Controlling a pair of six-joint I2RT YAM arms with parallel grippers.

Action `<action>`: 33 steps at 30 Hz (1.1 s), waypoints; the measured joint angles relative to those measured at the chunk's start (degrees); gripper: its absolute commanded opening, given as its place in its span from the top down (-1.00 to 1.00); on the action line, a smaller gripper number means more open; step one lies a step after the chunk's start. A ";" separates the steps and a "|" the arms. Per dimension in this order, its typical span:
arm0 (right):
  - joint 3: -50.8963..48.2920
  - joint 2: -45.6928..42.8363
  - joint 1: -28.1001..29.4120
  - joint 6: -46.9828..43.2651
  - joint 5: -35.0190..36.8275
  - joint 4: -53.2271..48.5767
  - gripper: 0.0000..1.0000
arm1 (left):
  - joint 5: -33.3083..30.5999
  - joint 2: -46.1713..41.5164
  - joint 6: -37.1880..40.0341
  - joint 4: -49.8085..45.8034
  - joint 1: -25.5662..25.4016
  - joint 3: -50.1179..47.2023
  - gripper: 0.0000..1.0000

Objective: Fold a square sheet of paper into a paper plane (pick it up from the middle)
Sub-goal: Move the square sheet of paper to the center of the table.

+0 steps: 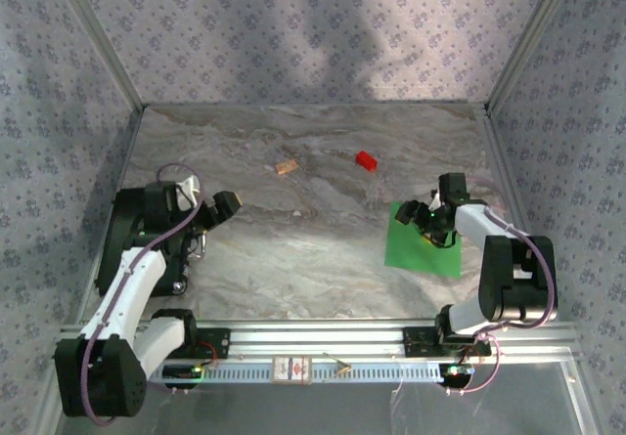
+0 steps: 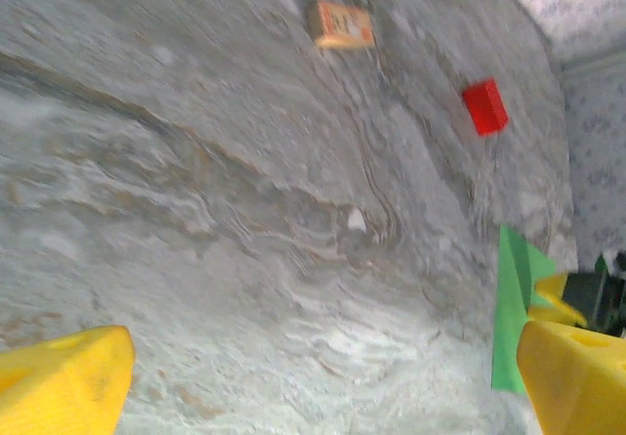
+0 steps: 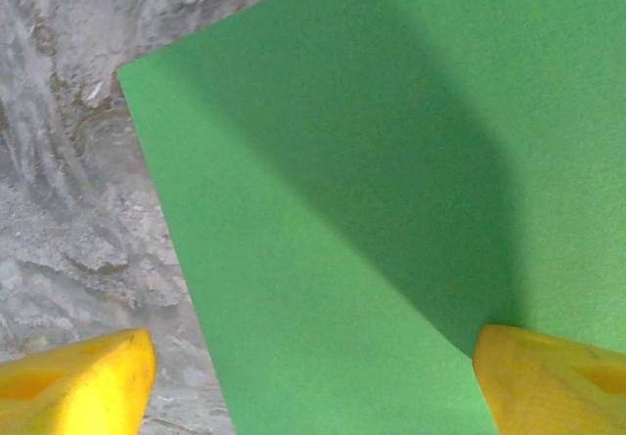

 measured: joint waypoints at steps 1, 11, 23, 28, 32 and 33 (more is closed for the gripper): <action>0.00 0.07 1.18 0.83 0.02 0.48 -0.75 | -0.07 0.00 0.02 -0.26 -1.95 0.00 -0.99; -1.55 1.42 18.84 17.38 2.84 11.63 -0.69 | -4.81 -0.07 3.93 -5.07 -8.28 3.06 -1.00; 5.22 7.30 33.33 28.15 6.25 15.04 -0.73 | -5.92 -5.88 6.27 -6.45 -4.09 3.21 -0.99; 7.78 7.17 30.99 25.79 6.10 12.48 -0.73 | -1.60 -2.75 5.57 -6.47 -1.36 3.21 -1.00; 7.76 7.10 27.43 22.77 5.79 10.23 -0.73 | 0.76 -2.05 4.35 -5.73 -1.36 2.71 -0.99; 7.76 7.10 26.80 22.08 5.84 9.55 -0.73 | 1.16 -2.27 3.87 -5.22 -1.36 2.38 -0.99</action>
